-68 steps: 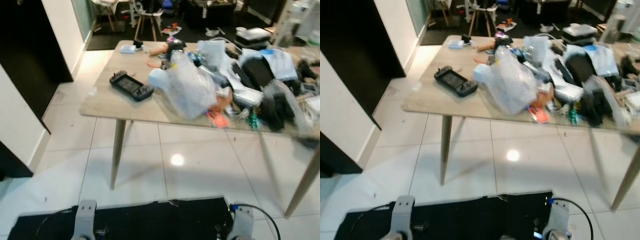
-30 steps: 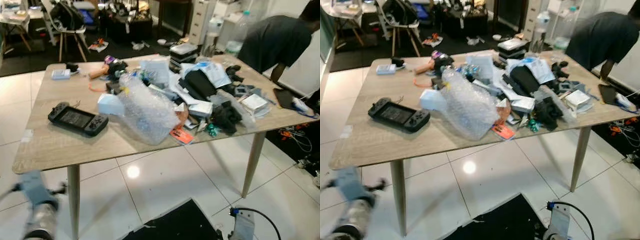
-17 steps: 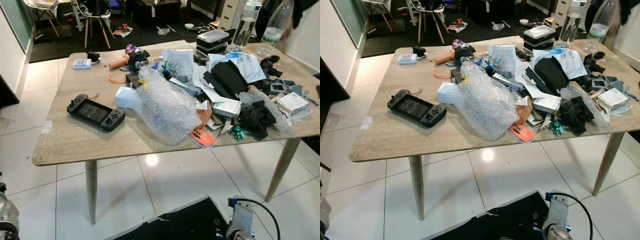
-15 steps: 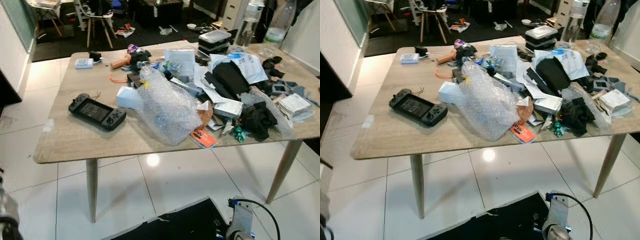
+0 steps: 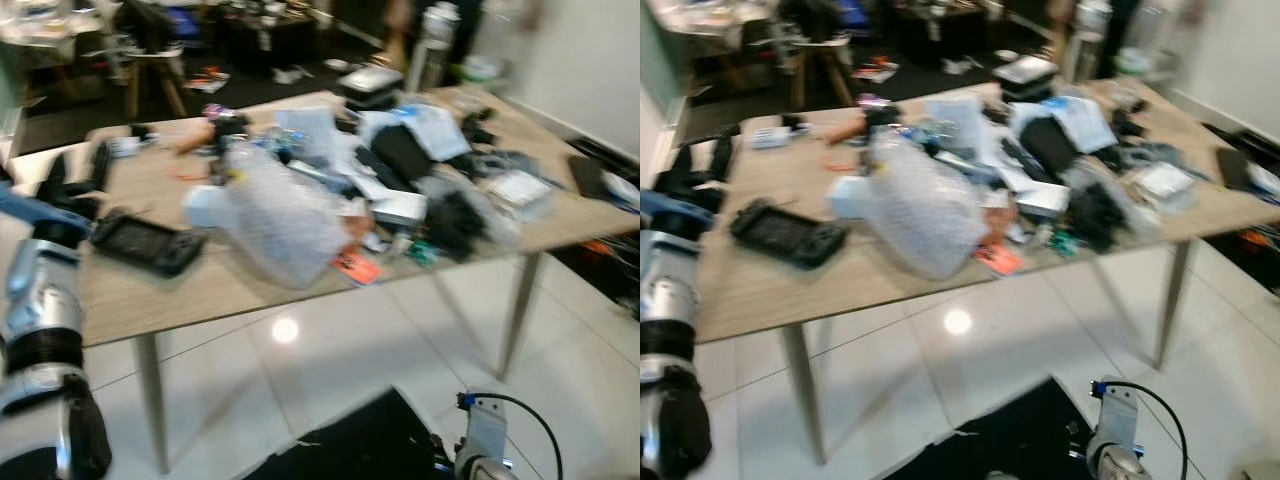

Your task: Picking trash to rubbish bin

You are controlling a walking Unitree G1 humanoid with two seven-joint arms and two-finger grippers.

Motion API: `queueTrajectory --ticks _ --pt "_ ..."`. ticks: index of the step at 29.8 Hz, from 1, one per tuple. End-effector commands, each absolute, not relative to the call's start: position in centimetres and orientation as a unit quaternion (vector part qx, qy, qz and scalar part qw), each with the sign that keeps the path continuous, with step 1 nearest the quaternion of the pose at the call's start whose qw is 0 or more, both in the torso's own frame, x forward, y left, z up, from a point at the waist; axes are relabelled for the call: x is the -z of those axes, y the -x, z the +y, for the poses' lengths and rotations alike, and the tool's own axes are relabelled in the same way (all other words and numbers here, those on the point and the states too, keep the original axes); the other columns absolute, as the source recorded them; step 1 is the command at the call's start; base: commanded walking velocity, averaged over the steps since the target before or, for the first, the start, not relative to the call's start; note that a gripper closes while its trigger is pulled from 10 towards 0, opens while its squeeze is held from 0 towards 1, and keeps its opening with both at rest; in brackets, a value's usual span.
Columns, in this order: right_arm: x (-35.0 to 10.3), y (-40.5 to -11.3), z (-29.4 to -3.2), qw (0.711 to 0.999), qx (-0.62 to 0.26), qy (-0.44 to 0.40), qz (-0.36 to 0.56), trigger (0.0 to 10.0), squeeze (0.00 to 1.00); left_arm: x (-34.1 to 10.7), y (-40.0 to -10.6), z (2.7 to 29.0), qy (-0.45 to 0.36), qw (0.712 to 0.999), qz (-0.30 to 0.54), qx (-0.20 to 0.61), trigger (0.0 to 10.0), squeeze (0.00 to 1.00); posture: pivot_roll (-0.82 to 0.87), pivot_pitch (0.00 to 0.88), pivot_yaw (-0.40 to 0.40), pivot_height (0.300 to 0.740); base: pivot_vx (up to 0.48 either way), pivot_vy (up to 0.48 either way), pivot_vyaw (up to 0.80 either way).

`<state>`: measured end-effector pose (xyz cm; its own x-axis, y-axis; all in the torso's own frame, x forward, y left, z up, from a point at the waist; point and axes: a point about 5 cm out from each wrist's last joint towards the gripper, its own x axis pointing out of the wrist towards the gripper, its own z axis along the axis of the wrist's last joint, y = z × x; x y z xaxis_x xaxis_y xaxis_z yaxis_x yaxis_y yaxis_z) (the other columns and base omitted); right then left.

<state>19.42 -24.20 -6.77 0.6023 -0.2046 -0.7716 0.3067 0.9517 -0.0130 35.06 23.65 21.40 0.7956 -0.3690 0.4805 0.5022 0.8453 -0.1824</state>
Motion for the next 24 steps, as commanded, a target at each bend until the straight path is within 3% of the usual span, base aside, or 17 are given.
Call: queueTrajectory --ticks 1,5,14,24 --pt "6.9 -19.3 -23.8 0.891 0.138 -0.061 0.428 10.0 0.0 -20.6 -34.8 23.0 0.118 0.941 -0.203 0.246 10.0 0.0 -0.03 0.066 0.006 0.74 0.0 0.0 0.0" --pt "7.0 -19.3 -23.9 0.891 0.136 -0.058 0.429 10.0 0.0 -20.1 -34.9 22.2 0.099 0.941 -0.201 0.255 10.0 0.0 -0.03 0.066 0.006 0.74 0.0 0.0 0.0" --pt "7.1 -19.0 -23.8 0.89 0.13 -0.052 0.434 10.0 0.0 -18.8 -33.0 19.6 0.105 0.921 -0.158 0.34 10.0 0.0 -0.03 0.07 0.006 0.74 0.0 -0.448 0.0" --pt "7.4 -18.6 -23.5 0.887 0.127 -0.053 0.44 10.0 0.0 -18.8 -32.6 18.5 0.078 0.919 -0.149 0.356 10.0 0.0 -0.02 0.078 0.007 0.74 0.0 0.0 0.0"
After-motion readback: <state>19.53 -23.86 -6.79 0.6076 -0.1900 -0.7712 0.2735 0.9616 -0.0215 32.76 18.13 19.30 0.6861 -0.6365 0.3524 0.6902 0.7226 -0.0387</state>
